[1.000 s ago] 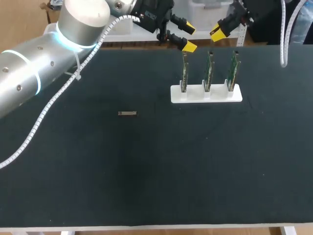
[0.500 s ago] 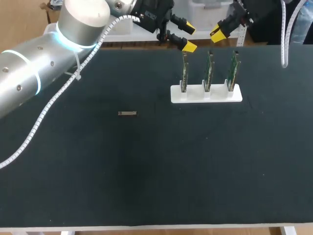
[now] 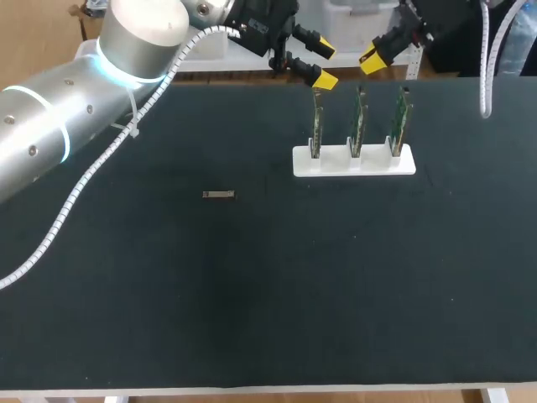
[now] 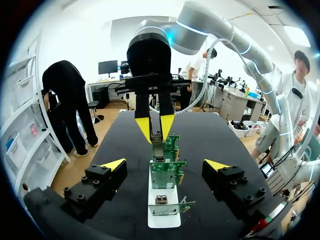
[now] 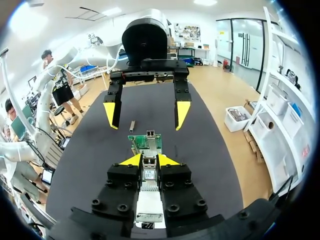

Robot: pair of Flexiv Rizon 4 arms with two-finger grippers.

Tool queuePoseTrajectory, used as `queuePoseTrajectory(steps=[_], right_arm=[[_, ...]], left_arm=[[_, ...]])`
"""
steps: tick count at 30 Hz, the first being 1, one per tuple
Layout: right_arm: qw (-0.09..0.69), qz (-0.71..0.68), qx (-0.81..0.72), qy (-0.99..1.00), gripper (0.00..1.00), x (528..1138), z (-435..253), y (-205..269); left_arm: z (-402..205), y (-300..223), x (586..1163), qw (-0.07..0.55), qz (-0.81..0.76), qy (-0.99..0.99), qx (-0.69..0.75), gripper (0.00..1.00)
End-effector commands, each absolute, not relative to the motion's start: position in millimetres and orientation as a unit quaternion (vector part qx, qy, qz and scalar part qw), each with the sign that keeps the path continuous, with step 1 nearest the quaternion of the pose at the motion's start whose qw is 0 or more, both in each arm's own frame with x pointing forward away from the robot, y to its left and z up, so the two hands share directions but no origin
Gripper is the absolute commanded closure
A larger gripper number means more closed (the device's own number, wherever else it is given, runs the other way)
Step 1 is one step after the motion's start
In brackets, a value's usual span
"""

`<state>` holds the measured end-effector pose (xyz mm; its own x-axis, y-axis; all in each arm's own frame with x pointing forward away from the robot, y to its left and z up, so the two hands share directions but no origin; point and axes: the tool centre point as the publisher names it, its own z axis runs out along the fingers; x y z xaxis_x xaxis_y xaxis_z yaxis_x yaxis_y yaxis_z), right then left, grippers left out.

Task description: Pick up the optical module with the left hand, and insert it into the network port with the right hand.

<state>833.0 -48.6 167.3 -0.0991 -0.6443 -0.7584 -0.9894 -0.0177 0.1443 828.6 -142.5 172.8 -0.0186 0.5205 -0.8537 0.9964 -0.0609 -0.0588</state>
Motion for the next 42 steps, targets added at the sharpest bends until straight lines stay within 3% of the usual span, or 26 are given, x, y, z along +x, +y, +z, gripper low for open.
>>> queuePoseTrajectory(steps=[1,42], right_arm=[[0.247,0.347,-0.623,0.656,1.00,832.1,166.7,-49.1],[0.237,0.326,-0.648,0.646,1.00,825.3,159.6,-47.2]], left_arm=[[172.6,-141.9,826.0,0.319,-0.373,0.608,0.624,0.00],[172.6,-141.9,826.0,0.319,-0.373,0.608,0.624,0.00]])
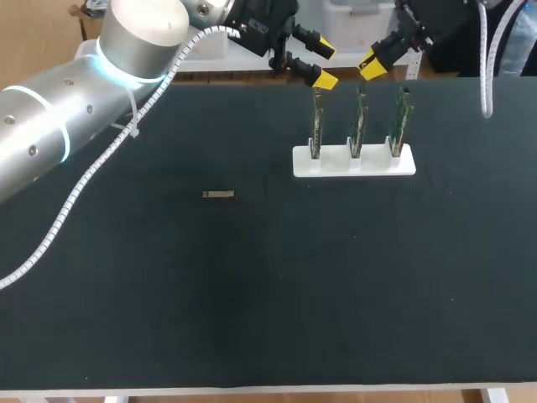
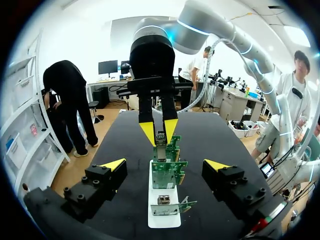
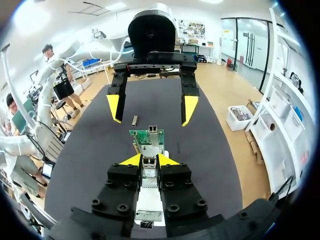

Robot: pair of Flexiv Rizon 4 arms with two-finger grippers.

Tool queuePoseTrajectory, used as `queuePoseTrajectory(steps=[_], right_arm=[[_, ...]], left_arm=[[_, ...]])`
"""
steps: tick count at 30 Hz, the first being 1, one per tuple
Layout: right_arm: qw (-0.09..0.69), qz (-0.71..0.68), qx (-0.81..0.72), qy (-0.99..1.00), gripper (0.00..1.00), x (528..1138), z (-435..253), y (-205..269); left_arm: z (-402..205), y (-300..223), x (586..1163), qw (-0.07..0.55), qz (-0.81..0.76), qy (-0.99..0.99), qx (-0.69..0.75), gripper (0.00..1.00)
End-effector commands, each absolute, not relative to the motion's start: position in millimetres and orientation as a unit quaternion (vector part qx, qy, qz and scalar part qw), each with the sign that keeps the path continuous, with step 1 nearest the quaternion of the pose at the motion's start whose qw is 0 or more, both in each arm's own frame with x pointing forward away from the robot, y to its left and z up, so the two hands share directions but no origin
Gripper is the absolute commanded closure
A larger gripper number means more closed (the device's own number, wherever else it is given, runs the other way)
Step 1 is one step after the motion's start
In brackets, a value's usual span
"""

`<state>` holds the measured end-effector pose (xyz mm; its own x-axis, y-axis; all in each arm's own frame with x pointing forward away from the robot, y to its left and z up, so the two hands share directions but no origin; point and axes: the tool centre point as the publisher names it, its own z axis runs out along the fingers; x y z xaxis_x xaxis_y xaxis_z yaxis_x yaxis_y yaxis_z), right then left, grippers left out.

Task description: Pick up the optical module with the left hand, and insert it into the network port with the right hand.

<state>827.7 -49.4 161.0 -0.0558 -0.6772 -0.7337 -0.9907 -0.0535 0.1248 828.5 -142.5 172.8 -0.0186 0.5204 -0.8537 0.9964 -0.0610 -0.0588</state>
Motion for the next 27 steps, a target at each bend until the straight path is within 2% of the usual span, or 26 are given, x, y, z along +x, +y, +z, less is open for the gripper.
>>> queuePoseTrajectory(steps=[1,15,16,17,18,27], right_arm=[[0.236,0.326,-0.649,0.646,1.00,825.3,159.7,-47.2],[0.234,0.333,-0.647,0.644,1.00,825.2,160.5,-48.6],[0.233,0.333,-0.647,0.645,0.70,825.0,160.6,-48.4],[0.231,0.336,-0.645,0.646,0.51,824.9,160.6,-48.2],[0.232,0.340,-0.642,0.646,0.00,825.1,160.7,-47.9],[0.236,0.335,-0.639,0.651,0.00,829.0,162.9,-49.1]], left_arm=[[172.6,-141.9,826.0,0.319,-0.373,0.608,0.624,0.00],[172.6,-141.9,826.0,0.319,-0.373,0.608,0.624,0.00],[172.6,-141.9,826.0,0.319,-0.373,0.608,0.624,0.00],[172.6,-141.9,826.0,0.319,-0.373,0.608,0.624,0.00],[172.6,-141.9,826.0,0.319,-0.373,0.608,0.624,0.00],[172.6,-141.9,826.0,0.319,-0.373,0.608,0.624,0.00]])
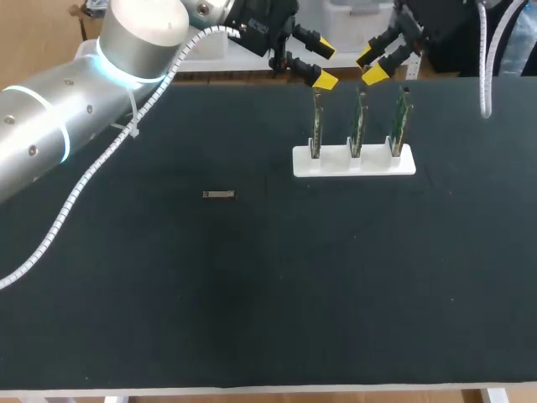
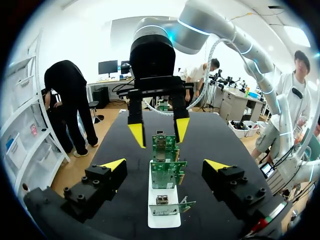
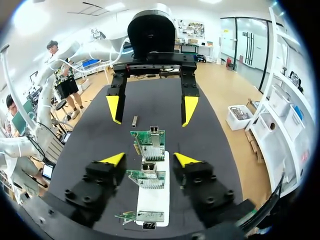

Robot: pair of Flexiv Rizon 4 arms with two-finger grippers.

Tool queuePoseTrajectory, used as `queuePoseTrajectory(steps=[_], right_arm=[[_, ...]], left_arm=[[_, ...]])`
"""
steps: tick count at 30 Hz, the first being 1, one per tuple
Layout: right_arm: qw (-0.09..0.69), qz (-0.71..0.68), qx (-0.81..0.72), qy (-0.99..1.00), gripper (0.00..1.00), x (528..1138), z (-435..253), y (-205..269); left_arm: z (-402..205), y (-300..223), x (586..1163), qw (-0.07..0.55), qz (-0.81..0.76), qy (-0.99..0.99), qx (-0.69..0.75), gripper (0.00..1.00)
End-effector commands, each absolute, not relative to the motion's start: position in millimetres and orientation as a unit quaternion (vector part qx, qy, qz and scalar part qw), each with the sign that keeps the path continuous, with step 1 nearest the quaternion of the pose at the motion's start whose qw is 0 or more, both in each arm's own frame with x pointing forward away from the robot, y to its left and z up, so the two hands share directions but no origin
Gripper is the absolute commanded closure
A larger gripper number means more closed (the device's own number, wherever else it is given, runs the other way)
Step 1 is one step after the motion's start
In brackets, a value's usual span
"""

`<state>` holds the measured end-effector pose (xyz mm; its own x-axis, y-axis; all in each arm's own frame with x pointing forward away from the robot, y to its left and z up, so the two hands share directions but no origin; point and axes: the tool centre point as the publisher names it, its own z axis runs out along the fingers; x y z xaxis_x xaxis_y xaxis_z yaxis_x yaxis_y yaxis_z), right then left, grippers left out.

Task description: Pick up the optical module with the left hand, and insert it into the network port with the right hand.

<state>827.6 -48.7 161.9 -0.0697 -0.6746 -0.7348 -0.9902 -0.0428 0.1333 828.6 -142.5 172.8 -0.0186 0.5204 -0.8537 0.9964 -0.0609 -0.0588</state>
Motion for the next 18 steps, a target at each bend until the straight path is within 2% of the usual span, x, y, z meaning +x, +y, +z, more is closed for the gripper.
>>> queuePoseTrajectory(steps=[1,18], right_arm=[[0.236,0.338,-0.637,0.651,0.00,829,163,-49],[0.247,0.369,-0.626,0.641,0.00,843,182,-58]], left_arm=[[173,-142,826,0.319,-0.373,0.608,0.624,0.00],[173,-142,826,0.319,-0.373,0.608,0.624,0.00]])
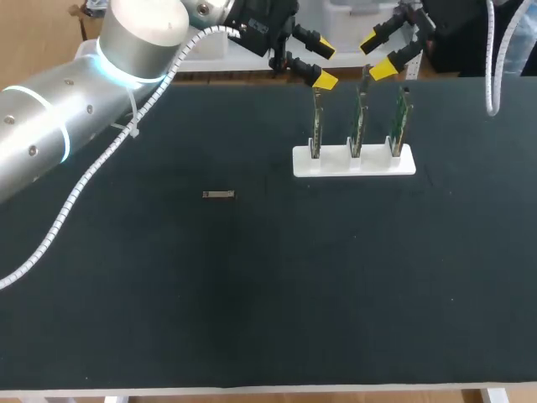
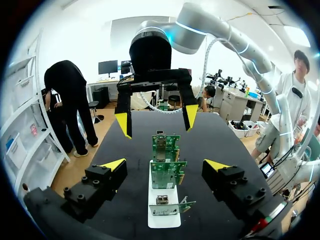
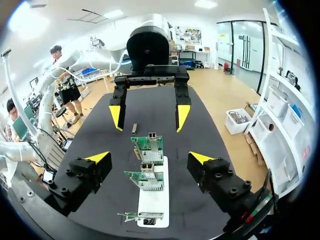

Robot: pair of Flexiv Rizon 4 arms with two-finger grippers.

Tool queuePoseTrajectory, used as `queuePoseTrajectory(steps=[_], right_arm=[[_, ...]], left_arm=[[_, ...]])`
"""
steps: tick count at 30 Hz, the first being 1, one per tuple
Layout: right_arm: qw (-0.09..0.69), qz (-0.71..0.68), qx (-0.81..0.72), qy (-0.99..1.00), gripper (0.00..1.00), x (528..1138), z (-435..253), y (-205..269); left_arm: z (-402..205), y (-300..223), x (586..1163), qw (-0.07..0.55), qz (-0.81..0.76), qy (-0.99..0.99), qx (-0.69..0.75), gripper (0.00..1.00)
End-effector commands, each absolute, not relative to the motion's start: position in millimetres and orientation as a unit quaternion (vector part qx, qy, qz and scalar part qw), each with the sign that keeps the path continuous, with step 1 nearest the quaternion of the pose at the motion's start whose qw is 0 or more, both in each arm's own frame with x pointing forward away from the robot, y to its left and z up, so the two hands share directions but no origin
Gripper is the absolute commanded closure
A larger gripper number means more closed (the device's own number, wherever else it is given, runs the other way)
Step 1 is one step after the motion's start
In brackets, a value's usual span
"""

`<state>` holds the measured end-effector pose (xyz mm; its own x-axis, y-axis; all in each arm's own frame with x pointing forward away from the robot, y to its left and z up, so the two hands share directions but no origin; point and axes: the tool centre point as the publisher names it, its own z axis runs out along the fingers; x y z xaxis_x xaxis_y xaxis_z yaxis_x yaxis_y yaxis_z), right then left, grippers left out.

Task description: Pick up the optical module with the left hand, and insert it into the network port with the right hand.

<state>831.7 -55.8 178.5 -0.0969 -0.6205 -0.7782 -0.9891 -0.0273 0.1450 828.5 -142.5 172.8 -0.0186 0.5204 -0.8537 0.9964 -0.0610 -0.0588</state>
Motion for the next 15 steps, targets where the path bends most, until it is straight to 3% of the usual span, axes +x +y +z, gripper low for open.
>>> queuePoseTrajectory(steps=[1,15], right_arm=[[0.246,0.371,-0.626,0.640,0.00,843.0,183.6,-58.5],[0.243,0.372,-0.633,0.635,0.00,846.4,192.5,-60.7]], left_arm=[[172.6,-141.9,826.0,0.319,-0.373,0.608,0.624,0.00],[172.6,-141.9,826.0,0.319,-0.373,0.608,0.624,0.00]])
